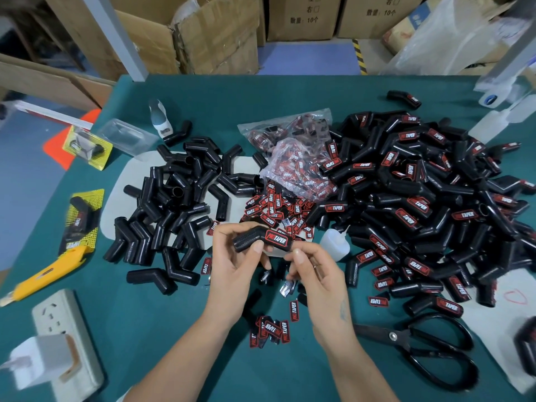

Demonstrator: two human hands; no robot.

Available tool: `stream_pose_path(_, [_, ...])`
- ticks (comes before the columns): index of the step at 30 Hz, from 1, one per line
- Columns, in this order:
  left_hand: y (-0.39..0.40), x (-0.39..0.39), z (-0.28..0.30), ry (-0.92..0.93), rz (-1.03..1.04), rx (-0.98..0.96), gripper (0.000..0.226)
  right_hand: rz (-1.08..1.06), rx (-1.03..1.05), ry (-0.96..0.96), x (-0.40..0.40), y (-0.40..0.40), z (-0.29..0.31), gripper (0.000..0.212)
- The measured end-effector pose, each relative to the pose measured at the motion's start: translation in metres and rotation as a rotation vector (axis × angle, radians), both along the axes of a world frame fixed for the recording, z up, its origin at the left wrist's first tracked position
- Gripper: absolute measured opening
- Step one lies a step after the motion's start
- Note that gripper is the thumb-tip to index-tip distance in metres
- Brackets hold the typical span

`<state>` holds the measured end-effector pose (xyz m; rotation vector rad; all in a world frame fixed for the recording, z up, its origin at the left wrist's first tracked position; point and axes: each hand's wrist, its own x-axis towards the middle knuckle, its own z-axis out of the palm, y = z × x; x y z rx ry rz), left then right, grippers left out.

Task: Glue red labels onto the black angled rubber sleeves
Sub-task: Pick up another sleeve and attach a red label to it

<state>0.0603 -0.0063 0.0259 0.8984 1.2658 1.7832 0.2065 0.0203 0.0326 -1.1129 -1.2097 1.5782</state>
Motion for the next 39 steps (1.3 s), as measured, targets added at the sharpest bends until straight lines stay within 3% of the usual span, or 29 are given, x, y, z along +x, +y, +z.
stream_pose_path(10, [-0.006,0.007,0.004,0.015,-0.122,-0.059,0.030,-0.057,-0.058,0.092,-0.002,0.002,0.002,0.026])
stream_pose_path(19, [-0.008,0.016,0.003,0.004,0.007,-0.085,0.027,-0.063,-0.022,0.103,-0.004,0.000,-0.001,0.015])
stream_pose_path(39, [-0.009,0.016,-0.003,-0.058,-0.043,-0.067,0.024,-0.065,-0.035,0.105,-0.003,0.000,-0.004,0.014])
